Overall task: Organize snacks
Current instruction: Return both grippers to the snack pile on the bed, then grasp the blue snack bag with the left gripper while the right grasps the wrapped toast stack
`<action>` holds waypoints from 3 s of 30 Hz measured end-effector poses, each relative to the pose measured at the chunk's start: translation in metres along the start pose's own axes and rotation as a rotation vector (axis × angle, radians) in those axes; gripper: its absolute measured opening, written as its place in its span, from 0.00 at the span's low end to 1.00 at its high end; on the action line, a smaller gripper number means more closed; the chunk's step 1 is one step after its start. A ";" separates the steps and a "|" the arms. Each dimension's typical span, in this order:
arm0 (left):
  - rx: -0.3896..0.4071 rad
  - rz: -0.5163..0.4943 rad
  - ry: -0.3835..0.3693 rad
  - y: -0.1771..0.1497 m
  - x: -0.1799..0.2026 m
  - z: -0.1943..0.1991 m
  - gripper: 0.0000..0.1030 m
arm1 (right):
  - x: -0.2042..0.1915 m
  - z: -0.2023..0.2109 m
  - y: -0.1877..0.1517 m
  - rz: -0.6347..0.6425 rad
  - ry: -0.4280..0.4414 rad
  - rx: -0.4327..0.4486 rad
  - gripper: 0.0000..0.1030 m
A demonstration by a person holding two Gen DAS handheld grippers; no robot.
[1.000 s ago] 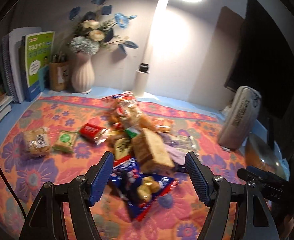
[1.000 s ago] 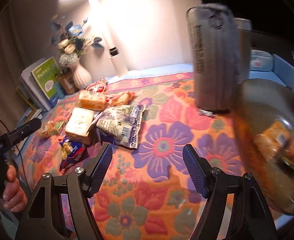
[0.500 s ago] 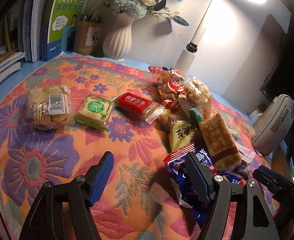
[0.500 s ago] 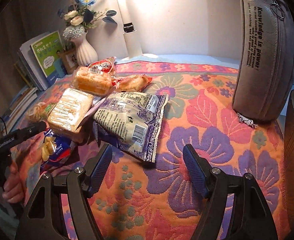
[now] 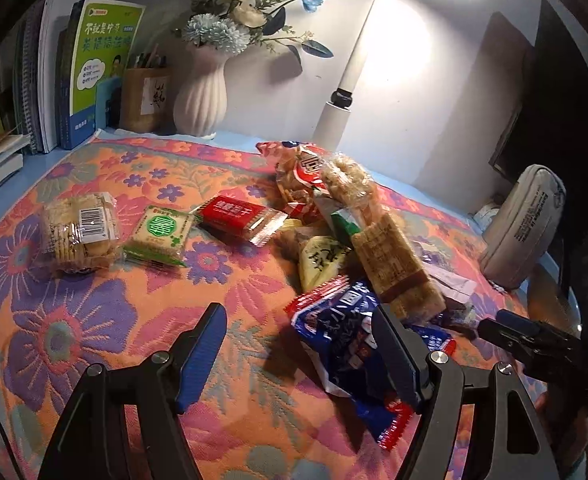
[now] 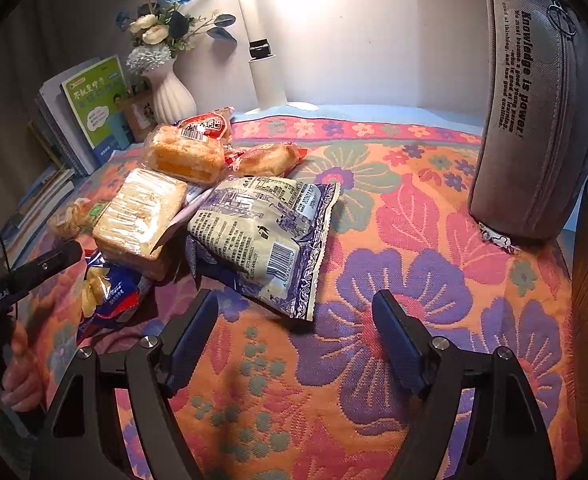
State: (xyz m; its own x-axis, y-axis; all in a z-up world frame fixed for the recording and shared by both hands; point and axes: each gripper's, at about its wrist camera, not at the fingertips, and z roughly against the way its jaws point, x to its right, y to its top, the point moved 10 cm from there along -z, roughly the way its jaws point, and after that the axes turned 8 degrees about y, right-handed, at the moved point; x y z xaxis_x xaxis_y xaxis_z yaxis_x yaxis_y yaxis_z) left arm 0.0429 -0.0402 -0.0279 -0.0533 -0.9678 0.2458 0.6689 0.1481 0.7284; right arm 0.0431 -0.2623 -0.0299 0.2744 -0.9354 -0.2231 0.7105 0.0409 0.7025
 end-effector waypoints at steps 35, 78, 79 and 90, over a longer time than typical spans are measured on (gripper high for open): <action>-0.118 -0.043 -0.007 -0.007 0.007 -0.001 0.85 | 0.000 0.000 -0.001 -0.009 0.007 -0.004 0.77; -0.107 0.083 0.040 -0.002 -0.040 -0.025 0.49 | -0.105 -0.041 0.019 -0.106 0.304 -0.087 0.77; -0.109 0.088 0.033 -0.003 -0.040 -0.025 0.49 | -0.105 -0.048 0.020 -0.115 0.292 -0.093 0.77; -0.117 0.085 0.013 -0.005 -0.037 -0.027 0.49 | -0.106 -0.088 0.020 -0.074 0.156 -0.109 0.57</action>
State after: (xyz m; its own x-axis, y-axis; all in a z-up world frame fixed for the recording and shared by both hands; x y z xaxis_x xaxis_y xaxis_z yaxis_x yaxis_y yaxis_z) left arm 0.0617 -0.0104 -0.0574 0.0166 -0.9555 0.2946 0.7528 0.2058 0.6252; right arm 0.0854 -0.1318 -0.0514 0.3095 -0.8719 -0.3795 0.7962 0.0195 0.6047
